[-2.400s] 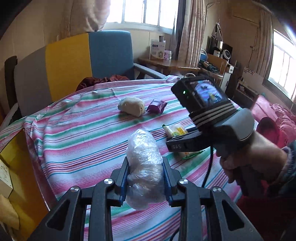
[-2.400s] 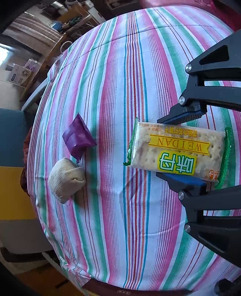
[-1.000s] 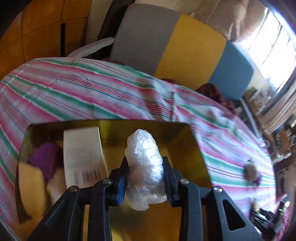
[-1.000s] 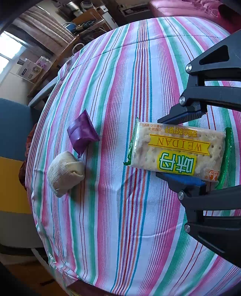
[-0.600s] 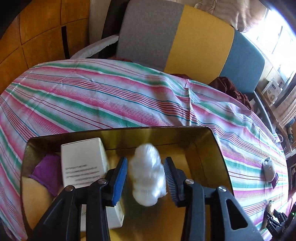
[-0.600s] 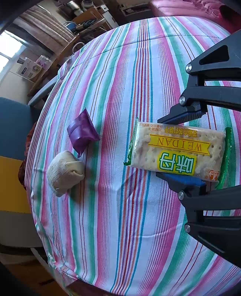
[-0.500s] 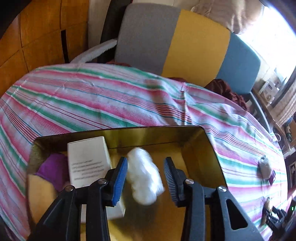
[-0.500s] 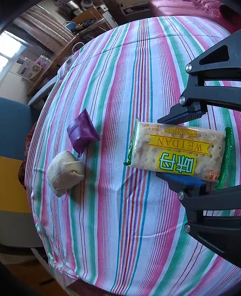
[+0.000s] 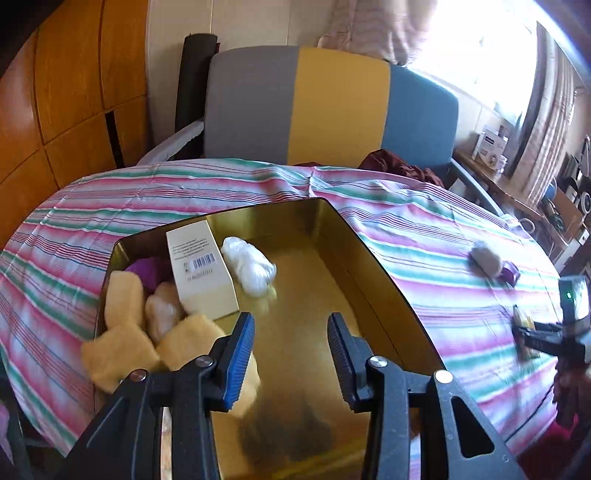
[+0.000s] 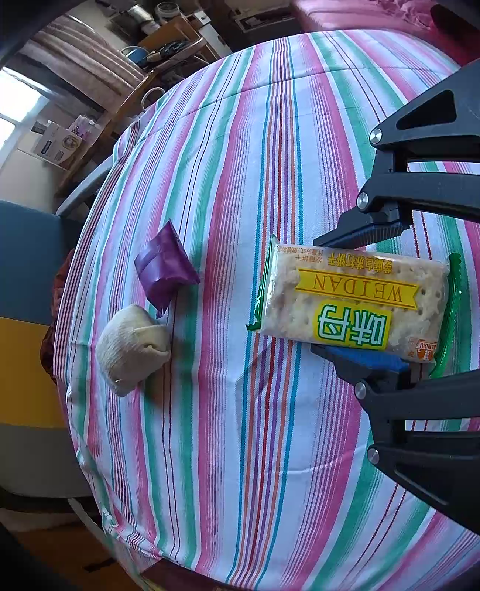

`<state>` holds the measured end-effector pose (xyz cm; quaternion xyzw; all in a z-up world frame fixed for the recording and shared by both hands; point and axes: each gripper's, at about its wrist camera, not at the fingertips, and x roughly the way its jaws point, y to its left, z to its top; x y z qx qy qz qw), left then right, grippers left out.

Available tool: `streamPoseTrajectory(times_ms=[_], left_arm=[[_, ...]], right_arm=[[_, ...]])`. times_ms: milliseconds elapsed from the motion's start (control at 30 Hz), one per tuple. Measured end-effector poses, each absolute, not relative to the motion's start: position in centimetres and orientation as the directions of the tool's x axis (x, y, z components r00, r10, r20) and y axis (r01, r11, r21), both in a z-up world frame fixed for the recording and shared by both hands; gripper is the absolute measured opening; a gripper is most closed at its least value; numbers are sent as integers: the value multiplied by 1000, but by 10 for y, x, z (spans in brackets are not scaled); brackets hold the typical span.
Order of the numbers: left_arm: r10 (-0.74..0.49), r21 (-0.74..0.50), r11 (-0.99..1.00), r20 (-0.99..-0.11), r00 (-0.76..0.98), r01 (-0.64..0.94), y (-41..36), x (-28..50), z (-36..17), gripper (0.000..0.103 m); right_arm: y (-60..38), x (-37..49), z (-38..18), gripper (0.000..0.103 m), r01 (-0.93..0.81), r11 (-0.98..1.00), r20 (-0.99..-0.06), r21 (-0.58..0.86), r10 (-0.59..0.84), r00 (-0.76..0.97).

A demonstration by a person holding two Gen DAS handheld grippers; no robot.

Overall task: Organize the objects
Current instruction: 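Open the left gripper to drop the wrapped item into the tray, then carry the WEIDAN cracker packet into the tray and open the right gripper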

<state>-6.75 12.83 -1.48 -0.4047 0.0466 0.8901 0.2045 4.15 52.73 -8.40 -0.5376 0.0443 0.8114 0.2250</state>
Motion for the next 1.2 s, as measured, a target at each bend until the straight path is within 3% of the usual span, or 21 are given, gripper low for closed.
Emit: streamPoseTrajectory(times_ms=[267,1033,1200], left_arm=[[344,-60,-901,-705,-621,-430,124,-41,-4,41],[367,-101,-898,-709,-603,-428,99,-29,-8,41],[375,-112,-897,-706,-601,-428,92,-28,-7,41]], right_arm=[[524,40,-85,48,-414,-888,-878,-202,351,-325],[516,38,-87,48,-416,-873,-856,-255,404,-322],[511,36,-82,48,-418,-889,-875,-185,343,-342]])
